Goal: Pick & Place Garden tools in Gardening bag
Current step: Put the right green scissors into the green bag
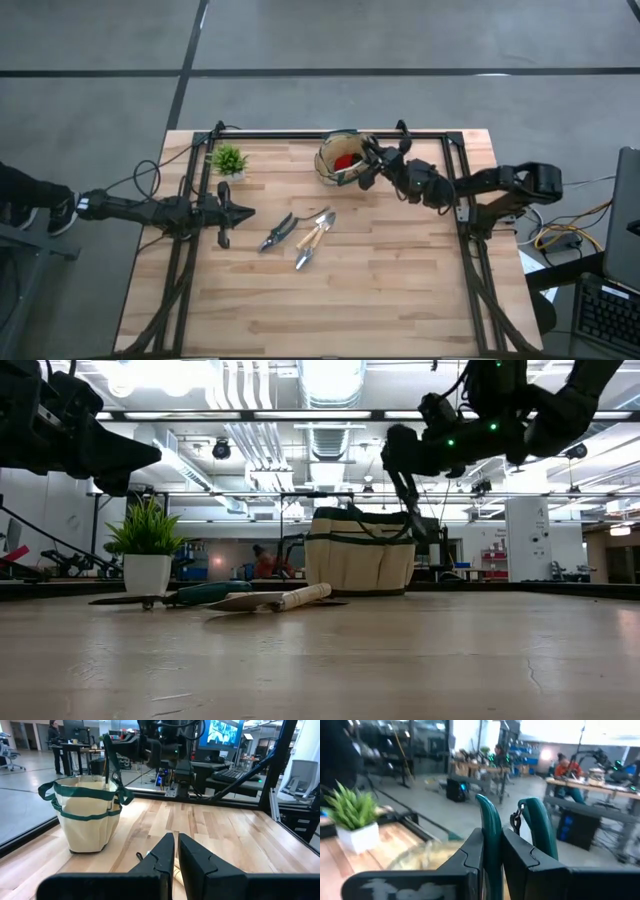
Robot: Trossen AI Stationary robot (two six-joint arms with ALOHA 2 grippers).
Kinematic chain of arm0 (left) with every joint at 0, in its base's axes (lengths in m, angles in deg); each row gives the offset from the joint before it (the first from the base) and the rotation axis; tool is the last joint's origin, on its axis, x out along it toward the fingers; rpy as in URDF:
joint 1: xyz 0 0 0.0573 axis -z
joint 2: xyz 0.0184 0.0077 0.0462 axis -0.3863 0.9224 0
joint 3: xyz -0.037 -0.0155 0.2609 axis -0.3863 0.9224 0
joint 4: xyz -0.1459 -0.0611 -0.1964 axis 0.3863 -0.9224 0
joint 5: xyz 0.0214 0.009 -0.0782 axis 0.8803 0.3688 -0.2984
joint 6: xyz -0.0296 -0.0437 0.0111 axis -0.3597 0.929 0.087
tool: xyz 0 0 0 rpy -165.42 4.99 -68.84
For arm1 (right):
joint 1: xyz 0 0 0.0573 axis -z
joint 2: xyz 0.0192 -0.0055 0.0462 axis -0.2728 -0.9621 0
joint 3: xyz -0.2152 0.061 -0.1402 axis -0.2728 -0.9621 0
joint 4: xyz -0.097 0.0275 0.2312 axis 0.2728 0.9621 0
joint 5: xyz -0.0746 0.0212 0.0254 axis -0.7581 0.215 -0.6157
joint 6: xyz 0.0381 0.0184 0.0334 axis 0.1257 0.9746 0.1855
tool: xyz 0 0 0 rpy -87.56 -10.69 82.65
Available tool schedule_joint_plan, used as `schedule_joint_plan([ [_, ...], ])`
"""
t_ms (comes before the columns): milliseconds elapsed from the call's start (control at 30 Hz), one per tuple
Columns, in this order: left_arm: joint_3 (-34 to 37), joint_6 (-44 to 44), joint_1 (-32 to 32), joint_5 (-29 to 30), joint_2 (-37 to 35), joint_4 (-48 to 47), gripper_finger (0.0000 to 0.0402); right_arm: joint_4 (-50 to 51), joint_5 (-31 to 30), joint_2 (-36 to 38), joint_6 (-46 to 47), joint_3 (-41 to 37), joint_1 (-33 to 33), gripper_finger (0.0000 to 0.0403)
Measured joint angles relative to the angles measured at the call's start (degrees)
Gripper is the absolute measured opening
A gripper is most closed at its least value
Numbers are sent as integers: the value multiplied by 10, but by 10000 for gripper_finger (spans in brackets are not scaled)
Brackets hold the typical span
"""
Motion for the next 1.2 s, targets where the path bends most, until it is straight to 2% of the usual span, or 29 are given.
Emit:
schedule_joint_plan([
  [233,0,0,0,0,0,0,30,-98,59,-54,4,3,32,36],
  [633,0,0,0,0,0,0,30,-135,67,-140,-3,54,40,36],
  [767,0,0,0,0,0,0,30,-135,64,-146,-6,54,39,37],
  [967,0,0,0,0,0,0,30,-130,59,-140,-8,36,39,65],
  [1200,0,0,0,0,0,0,30,-124,59,-133,-49,28,39,75],
])
